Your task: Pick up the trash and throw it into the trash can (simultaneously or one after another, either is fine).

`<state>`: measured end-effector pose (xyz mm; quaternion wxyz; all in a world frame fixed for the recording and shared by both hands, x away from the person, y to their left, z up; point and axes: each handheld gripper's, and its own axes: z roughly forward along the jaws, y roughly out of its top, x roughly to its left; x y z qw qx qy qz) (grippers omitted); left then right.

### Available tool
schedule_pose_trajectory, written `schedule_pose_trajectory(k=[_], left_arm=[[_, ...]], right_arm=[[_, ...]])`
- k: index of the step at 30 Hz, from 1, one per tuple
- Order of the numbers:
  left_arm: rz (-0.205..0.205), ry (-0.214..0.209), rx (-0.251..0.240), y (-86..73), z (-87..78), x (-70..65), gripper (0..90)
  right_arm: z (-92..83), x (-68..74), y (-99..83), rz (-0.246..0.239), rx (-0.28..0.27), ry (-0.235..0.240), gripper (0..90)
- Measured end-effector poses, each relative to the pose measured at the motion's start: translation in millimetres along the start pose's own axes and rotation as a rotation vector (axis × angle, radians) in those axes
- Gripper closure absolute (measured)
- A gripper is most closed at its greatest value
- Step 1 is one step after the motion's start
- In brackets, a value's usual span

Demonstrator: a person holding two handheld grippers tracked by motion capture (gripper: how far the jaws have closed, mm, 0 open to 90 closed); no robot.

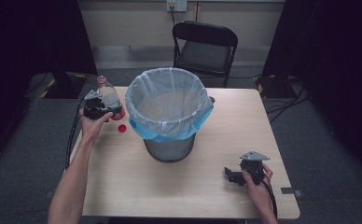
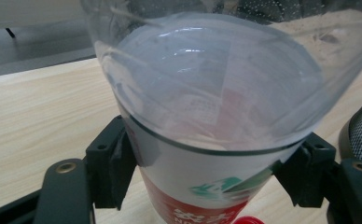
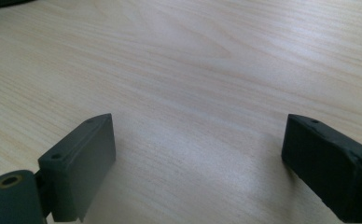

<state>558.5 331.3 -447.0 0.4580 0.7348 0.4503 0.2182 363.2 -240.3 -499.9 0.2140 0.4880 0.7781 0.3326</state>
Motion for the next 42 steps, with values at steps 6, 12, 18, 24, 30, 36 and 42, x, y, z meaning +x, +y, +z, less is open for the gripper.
schedule_pose_trajectory(k=[6, 12, 18, 24, 30, 36, 42], left_arm=[[-0.022, -0.017, -0.035, 5.2, -7.2, -2.2, 29.3], [-0.017, -0.048, -0.062, 11.3, -19.4, -6.0, 29.3], [-0.011, -0.085, -0.096, 18.7, -33.6, -12.2, 29.3], [-0.018, -0.127, -0.131, 25.7, -46.8, -21.3, 29.3], [0.001, -0.140, -0.149, 31.0, -61.5, -29.3, 29.3], [0.029, -0.159, -0.171, 36.7, -77.2, -40.5, 29.3], [0.034, -0.160, -0.241, 39.9, -100.9, -51.5, 29.3]], right_arm=[[0.0, 0.0, 0.0, 0.000, 0.000, 0.000, 8.9], [0.0, 0.0, 0.0, 0.000, 0.000, 0.000, 8.9], [0.0, 0.0, 0.0, 0.000, 0.000, 0.000, 8.9], [0.0, 0.0, 0.0, 0.000, 0.000, 0.000, 8.9], [0.0, 0.0, 0.0, 0.000, 0.000, 0.000, 8.9], [0.0, 0.0, 0.0, -0.001, 0.000, 0.000, 8.9], [0.0, 0.0, 0.0, 0.000, 0.000, 0.000, 8.9]])
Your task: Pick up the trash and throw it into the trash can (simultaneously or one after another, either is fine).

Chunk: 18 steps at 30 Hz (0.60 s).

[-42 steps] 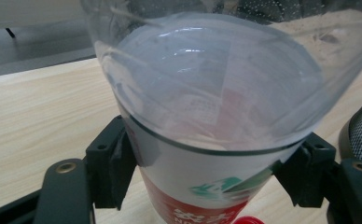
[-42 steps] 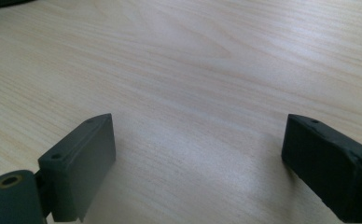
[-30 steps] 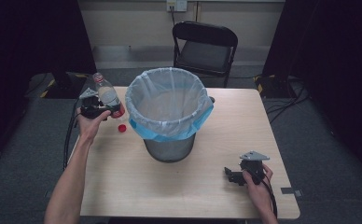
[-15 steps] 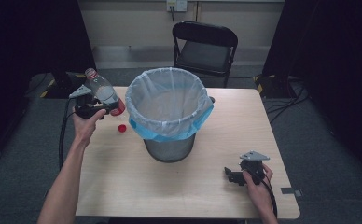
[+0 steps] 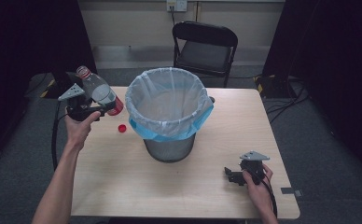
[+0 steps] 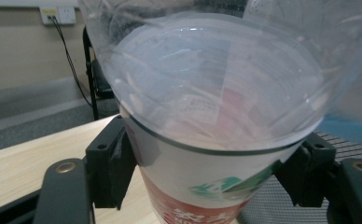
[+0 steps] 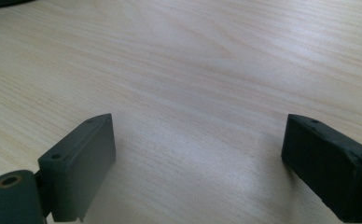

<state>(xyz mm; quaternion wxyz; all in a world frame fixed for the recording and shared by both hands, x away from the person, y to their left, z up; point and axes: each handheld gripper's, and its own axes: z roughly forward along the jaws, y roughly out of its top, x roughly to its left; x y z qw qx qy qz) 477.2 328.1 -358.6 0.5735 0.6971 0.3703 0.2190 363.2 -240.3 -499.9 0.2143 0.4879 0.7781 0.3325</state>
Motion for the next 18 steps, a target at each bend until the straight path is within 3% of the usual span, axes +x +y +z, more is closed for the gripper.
schedule_pose_trajectory(k=[6, 8, 9, 18], left_arm=[[-0.015, 0.008, -0.016, -1.7, -13.7, -1.6, 29.3], [0.003, 0.034, -0.011, 1.0, -17.4, -5.3, 29.3], [0.018, 0.031, -0.016, 2.5, -18.9, -7.3, 29.3], [0.028, -0.007, -0.080, 23.7, -28.1, -21.2, 29.4]], right_arm=[[0.0, 0.0, 0.0, 0.000, 0.000, 0.000, 8.9], [0.0, 0.0, 0.0, 0.000, 0.000, 0.000, 8.9], [0.0, 0.0, 0.0, 0.000, 0.000, 0.000, 8.9], [0.0, 0.0, 0.0, 0.000, 0.000, 0.000, 8.9]])
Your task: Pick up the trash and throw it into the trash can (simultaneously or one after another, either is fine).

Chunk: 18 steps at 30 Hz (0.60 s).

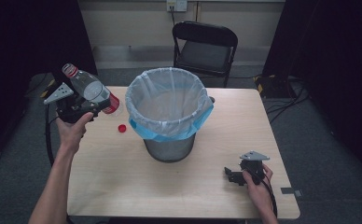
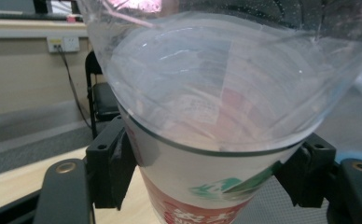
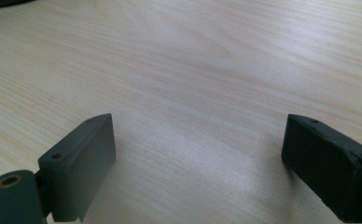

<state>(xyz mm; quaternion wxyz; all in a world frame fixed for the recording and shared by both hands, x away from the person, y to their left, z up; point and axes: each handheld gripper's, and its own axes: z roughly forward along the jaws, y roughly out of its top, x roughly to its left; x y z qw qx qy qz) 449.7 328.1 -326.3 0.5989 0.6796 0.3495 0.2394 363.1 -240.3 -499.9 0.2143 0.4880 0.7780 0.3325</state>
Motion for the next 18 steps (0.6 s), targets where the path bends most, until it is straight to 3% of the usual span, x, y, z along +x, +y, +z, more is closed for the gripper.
schedule_pose_trajectory(k=[1, 6, 18], left_arm=[[-0.008, -0.010, -0.023, 6.6, -1.5, -1.1, 29.4], [-0.017, -0.012, -0.046, 18.4, -1.9, -2.0, 29.4], [0.010, -0.049, -0.113, 59.0, -4.0, -15.1, 29.5]], right_arm=[[0.0, 0.0, 0.0, 0.000, 0.000, 0.000, 8.9], [0.0, 0.0, 0.0, 0.000, 0.000, 0.000, 8.9], [0.0, 0.1, 0.0, 0.000, 0.000, -0.001, 8.9]])
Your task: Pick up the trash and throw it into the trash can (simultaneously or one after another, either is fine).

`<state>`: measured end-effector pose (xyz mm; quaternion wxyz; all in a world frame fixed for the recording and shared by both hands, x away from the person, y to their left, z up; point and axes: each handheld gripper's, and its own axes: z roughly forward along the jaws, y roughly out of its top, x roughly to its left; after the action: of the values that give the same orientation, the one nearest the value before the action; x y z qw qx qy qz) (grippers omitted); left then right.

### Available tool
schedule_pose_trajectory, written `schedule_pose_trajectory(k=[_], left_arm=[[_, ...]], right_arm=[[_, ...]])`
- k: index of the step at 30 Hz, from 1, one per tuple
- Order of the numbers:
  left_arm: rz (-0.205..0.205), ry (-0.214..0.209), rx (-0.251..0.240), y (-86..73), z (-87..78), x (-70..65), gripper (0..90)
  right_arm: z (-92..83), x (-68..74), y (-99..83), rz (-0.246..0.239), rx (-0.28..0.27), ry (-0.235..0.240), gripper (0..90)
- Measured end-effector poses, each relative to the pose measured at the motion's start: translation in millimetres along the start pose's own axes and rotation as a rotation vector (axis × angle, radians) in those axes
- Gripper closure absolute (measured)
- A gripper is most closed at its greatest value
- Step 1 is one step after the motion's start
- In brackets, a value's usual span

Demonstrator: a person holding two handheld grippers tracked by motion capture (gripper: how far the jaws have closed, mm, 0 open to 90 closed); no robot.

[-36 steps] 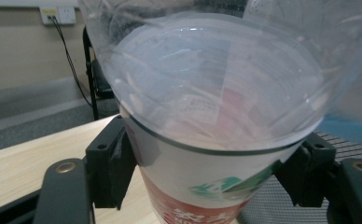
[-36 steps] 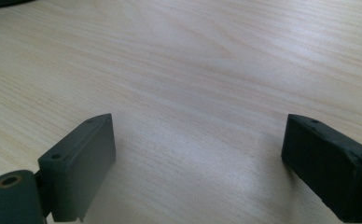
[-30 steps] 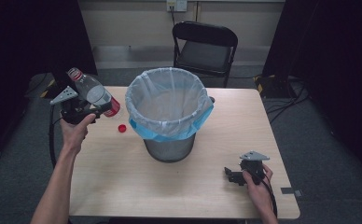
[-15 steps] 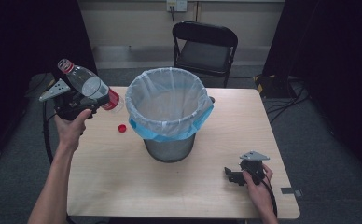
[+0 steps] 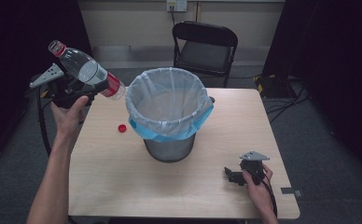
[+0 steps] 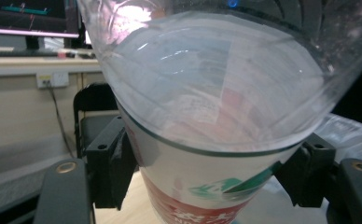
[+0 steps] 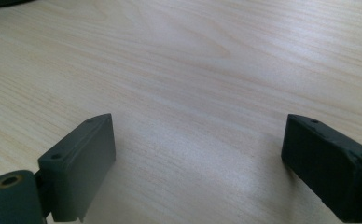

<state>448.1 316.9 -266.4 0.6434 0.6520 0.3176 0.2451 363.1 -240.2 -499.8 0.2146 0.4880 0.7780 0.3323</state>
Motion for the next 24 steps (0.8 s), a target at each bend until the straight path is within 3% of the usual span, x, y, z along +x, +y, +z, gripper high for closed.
schedule_pose_trajectory(k=[9, 12, 15, 19, 24], left_arm=[[-0.017, -0.047, -0.053, 21.3, -0.4, -8.6, 29.5], [-0.019, -0.086, -0.080, 29.5, -0.2, -16.1, 29.6], [-0.032, -0.104, -0.087, 33.0, 0.9, -22.0, 29.6], [-0.017, -0.135, -0.083, 37.3, 6.2, -30.6, 29.6], [-0.021, -0.197, -0.083, 39.4, 15.6, -42.2, 29.7]], right_arm=[[0.0, 0.0, 0.0, 0.000, 0.000, 0.000, 8.9], [0.0, 0.0, 0.0, 0.000, 0.000, 0.000, 8.9], [0.0, 0.0, 0.0, 0.000, 0.000, 0.000, 8.9], [0.0, 0.1, -0.1, -0.001, -0.001, -0.001, 8.9], [0.0, 0.0, 0.0, -0.001, 0.000, 0.000, 9.0]])
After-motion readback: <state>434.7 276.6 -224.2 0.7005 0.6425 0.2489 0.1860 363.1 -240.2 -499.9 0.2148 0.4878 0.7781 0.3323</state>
